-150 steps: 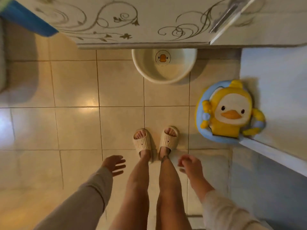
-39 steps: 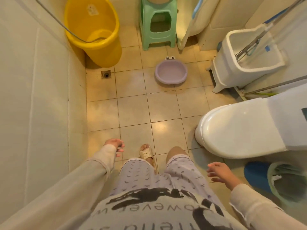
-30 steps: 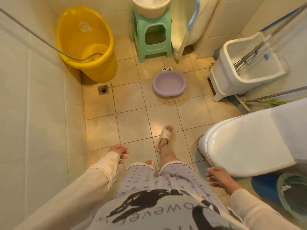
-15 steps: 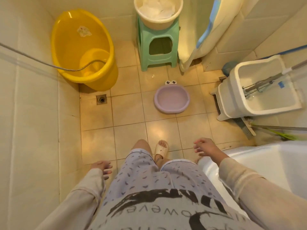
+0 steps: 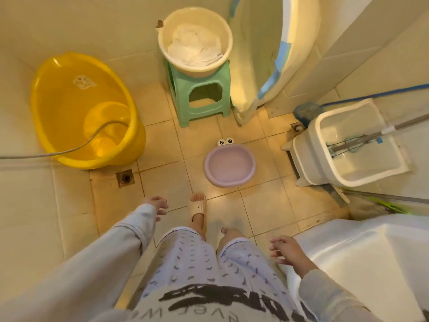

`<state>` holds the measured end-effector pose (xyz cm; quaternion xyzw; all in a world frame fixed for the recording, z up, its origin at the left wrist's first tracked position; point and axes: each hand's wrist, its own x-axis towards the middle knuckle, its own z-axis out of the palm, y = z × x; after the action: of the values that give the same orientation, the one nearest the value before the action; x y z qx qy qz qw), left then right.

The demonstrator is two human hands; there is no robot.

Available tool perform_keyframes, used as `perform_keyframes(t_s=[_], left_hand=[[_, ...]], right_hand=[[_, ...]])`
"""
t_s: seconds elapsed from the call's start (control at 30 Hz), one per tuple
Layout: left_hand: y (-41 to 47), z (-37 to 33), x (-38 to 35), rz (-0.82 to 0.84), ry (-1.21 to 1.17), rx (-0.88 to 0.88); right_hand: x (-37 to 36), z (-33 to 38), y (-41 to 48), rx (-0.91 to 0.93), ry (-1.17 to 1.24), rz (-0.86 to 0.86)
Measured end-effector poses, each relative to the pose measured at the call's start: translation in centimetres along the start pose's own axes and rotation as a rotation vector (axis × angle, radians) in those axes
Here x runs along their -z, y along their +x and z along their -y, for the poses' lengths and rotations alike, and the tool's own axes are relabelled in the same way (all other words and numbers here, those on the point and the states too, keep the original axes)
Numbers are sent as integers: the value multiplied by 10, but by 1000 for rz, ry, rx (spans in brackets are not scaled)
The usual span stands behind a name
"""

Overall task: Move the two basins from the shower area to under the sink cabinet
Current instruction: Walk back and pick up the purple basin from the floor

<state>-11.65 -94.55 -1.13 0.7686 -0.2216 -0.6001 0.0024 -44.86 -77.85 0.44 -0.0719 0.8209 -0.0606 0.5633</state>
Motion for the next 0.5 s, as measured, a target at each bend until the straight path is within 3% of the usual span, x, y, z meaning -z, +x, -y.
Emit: perform_keyframes(t_s=[0.2,0.5], left_hand=[[32,-66,0,-16,238,-50],[80,-101,-62,71,354,-50]], right_hand=[[-1,23,20,-62,57,-4],[8,75,106,-67,18,46]])
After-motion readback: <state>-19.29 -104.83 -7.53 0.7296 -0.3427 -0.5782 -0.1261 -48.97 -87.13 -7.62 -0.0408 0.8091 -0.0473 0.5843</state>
